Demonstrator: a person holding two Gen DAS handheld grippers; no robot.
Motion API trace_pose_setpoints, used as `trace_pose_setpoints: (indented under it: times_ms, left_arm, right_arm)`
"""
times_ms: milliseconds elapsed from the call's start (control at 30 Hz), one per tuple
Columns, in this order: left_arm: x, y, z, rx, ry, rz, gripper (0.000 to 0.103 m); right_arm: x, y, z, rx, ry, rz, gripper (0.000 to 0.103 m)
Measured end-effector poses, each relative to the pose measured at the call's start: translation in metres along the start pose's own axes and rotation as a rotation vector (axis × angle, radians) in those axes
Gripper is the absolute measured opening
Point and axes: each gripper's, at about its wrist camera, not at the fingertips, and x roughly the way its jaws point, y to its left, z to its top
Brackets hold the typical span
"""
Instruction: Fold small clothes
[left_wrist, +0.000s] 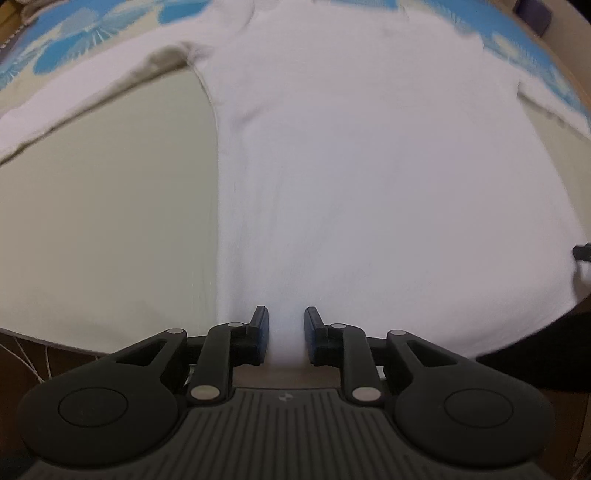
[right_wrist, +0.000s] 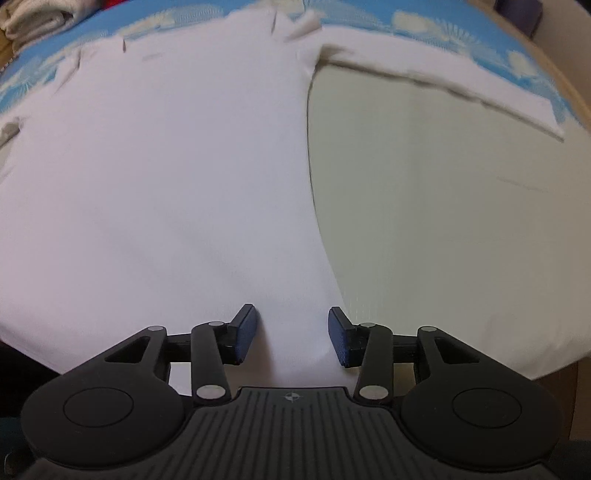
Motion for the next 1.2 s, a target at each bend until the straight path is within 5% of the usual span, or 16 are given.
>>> trace_pose_setpoints:
  times_ms: [167,333,500,700,833,967,1200]
  left_arm:
    - [0.009,-0.006,0.000,0.038,0.036,0.008,0.032]
    - [-0.005,-0.013,0.006,0.042,-0.017,-0.008,0.043]
    - [-0.018,-0.015,0.005,0.043,-0.082,0.018,0.044]
    - [-0.025,-0.014,0.014,0.019,-0.182,0.047,0.069]
    - [-0.033,-0.014,0.017,0.009,-0.259,0.045,0.069]
    - [-0.039,-0.015,0.020,-0.004,-0.313,0.056,0.069]
    - [-0.048,-0.014,0.026,-0.025,-0.401,0.097,0.069]
  right_arm:
    - [0.003,0.003,-0.004,-0.017,0.019,-0.028,0.046]
    - [-0.009,0.003,-0.008,-0.008,-0.011,-0.014,0.046]
    - [-0.032,0.001,-0.013,0.008,-0.135,-0.033,0.046]
    - [-0.066,-0.006,-0.006,0.059,-0.336,-0.048,0.047]
    - [-0.087,-0.019,0.021,0.050,-0.460,-0.029,0.051]
    - [-0.121,-0.034,0.051,0.002,-0.564,-0.034,0.071]
    - [-0.126,-0.059,0.061,0.009,-0.682,-0.100,0.073]
